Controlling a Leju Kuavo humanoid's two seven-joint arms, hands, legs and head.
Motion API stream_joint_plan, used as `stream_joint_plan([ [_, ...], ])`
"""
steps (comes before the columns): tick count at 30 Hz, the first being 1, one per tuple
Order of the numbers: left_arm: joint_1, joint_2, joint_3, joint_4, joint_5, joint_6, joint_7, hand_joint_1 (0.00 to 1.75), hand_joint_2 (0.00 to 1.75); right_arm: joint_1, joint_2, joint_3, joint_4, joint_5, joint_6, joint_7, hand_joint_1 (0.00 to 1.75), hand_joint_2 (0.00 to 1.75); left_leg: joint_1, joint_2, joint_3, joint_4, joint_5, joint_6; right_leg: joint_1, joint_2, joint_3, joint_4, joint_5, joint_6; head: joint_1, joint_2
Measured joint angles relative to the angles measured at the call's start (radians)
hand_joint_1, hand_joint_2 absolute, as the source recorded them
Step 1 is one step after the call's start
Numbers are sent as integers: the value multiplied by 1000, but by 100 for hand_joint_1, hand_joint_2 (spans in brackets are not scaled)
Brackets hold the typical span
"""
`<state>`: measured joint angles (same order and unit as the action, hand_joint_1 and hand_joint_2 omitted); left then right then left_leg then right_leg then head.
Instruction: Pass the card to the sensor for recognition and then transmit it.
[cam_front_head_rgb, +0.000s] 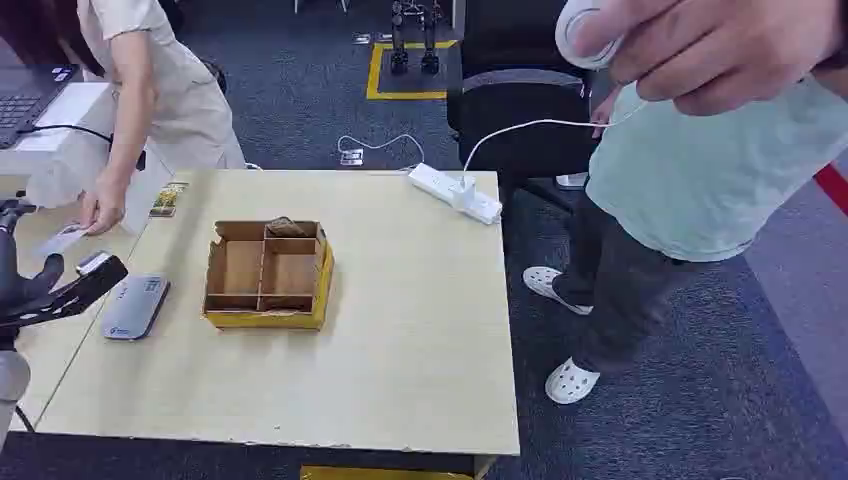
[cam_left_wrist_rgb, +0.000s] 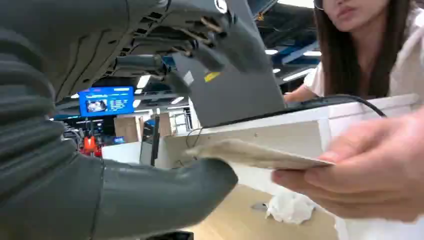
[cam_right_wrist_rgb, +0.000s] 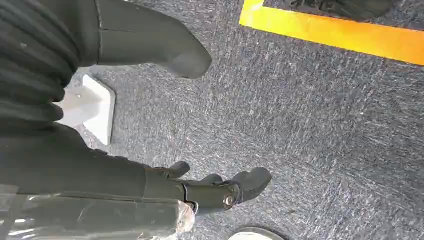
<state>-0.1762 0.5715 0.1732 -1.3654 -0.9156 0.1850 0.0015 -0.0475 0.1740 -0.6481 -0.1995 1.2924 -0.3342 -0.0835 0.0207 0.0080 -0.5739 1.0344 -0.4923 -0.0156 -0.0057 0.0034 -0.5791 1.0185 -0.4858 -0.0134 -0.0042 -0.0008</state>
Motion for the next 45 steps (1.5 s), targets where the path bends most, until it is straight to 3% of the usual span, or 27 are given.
stream_joint_plan([
  [2,-5,-3,-4,9,2,0,3,140,175,0,0,0,0,0,0,0,0,175,0,0,0,0,0,0,0,0,0,0,0,0,0,0],
  [5,-8,-8,-10,19,2,0,7,56,175,0,0,0,0,0,-1,0,0,175,0,0,0,0,0,0,0,0,0,0,0,0,0,0],
  [6,-9,-8,-11,21,2,0,7,56,175,0,0,0,0,0,-1,0,0,175,0,0,0,0,0,0,0,0,0,0,0,0,0,0],
  [7,-10,-8,-14,24,2,0,7,145,175,0,0,0,0,0,-1,0,0,175,0,0,0,0,0,0,0,0,-1,0,0,0,0,0],
  [12,-20,-8,-21,35,3,0,7,147,175,1,0,0,0,0,0,0,0,175,0,0,0,0,0,0,0,0,0,0,0,0,0,0],
  [14,-24,-8,-23,35,3,-2,7,173,175,0,0,0,0,-2,0,0,0,175,0,0,0,0,0,0,0,0,0,0,0,0,0,0],
  [32,-22,-8,-33,36,22,2,-16,175,175,1,0,0,0,-6,-3,0,0,175,0,0,0,0,0,0,0,0,0,0,0,0,0,0],
  [40,-10,-8,-36,37,55,17,-66,175,175,1,0,0,0,-6,-2,0,0,175,0,0,-1,0,0,0,0,0,0,0,0,0,0,0],
  [45,9,-8,-37,45,-31,54,-35,175,175,1,0,0,0,-4,-2,0,0,175,0,0,-1,0,0,0,0,0,0,0,0,0,0,0],
])
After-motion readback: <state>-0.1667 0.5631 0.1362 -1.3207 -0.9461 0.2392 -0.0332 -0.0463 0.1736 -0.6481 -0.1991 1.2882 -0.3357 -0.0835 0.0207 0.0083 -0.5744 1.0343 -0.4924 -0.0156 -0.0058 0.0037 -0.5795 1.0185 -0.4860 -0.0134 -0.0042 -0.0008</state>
